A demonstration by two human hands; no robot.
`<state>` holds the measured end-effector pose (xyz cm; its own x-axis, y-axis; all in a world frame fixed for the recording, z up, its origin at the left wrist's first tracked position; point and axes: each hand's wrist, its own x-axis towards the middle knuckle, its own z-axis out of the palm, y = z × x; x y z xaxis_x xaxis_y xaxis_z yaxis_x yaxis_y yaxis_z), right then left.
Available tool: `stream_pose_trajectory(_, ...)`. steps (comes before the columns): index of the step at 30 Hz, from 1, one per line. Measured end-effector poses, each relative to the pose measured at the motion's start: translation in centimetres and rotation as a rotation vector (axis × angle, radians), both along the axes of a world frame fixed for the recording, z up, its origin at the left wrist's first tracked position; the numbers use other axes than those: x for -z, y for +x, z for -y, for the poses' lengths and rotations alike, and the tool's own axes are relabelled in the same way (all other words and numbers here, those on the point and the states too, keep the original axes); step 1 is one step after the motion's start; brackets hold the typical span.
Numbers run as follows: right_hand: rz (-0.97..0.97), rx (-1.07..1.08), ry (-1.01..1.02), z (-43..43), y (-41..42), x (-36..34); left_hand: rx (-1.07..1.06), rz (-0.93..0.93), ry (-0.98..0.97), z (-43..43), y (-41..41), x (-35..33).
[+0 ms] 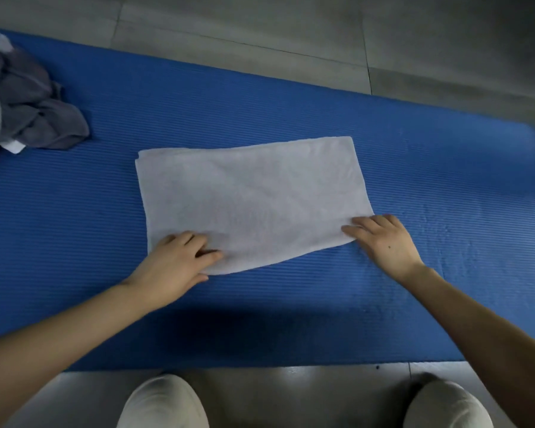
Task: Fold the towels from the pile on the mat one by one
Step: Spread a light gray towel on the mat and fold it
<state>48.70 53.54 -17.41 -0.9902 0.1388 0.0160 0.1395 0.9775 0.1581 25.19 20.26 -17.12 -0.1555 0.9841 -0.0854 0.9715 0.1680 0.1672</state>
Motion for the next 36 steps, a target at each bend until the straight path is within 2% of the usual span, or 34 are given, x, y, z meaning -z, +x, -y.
stream_pose_trajectory(3, 0.049, 0.022, -0.029, 0.3, -0.4, -1.1, -0.020, -0.013, -0.015, 0.1, -0.8, -1.0)
stream_pose_trajectory(6, 0.164, 0.042, -0.230, 1.8, -0.6, -2.7, -0.085, 0.077, -0.110, 0.3, -1.4, -2.7)
stream_pose_trajectory(10, 0.803, 0.174, -0.644, 3.2, 0.2, -5.5, -0.146, 0.369, -0.563, 1.3, -3.6, -5.3)
stream_pose_trajectory(12, 0.915, 0.187, -0.863, 2.8, 0.4, -6.3, -0.172, 0.534, -0.640, 1.6, -4.6, -6.2)
stream_pose_trajectory(13, 0.918, 0.216, -0.929, 2.3, 0.4, -6.7, -0.211, 0.578, -0.613, 1.6, -5.1, -6.6)
stream_pose_trajectory(15, 0.811, 0.297, -1.003, 1.2, -0.1, -7.3, -0.290, 0.573, -0.463, 1.5, -6.0, -7.1)
stream_pose_trajectory(18, 0.427, 0.488, -1.077, 0.0, -1.3, -7.8, -0.400, 0.519, -0.179, 0.3, -7.3, -6.9)
stream_pose_trajectory(20, 0.274, 0.597, -1.082, -0.5, -2.0, -7.5, -0.453, 0.474, -0.090, -1.1, -8.2, -6.4)
stream_pose_trajectory(24, 0.181, 0.685, -0.975, -1.1, -3.5, -5.9, -0.494, 0.353, -0.078, -4.0, -9.3, -4.9)
stream_pose_trajectory(27, 0.248, 0.707, -0.682, -0.9, -3.9, -4.0, -0.480, 0.111, -0.169, -4.9, -9.2, -3.1)
stream_pose_trajectory(29, 0.085, 0.628, -0.402, 0.0, -3.9, -3.1, -0.483, -0.076, -0.129, -4.8, -8.4, -2.1)
stream_pose_trajectory(31, -0.150, 0.478, -0.179, 1.6, -3.4, -3.0, -0.467, -0.220, 0.058, -4.3, -7.2, -1.6)
stream_pose_trajectory(32, -0.252, 0.394, -0.132, 3.0, -3.3, -3.2, -0.446, -0.253, 0.165, -4.1, -6.2, -1.6)
stream_pose_trajectory(34, -0.326, 0.223, -0.154, 6.9, -3.2, -3.4, -0.337, -0.221, 0.238, -4.1, -3.1, -1.6)
stream_pose_trajectory(36, -0.258, 0.062, -0.206, 10.5, -3.1, -2.3, -0.178, -0.138, 0.189, -4.6, 0.3, -1.2)
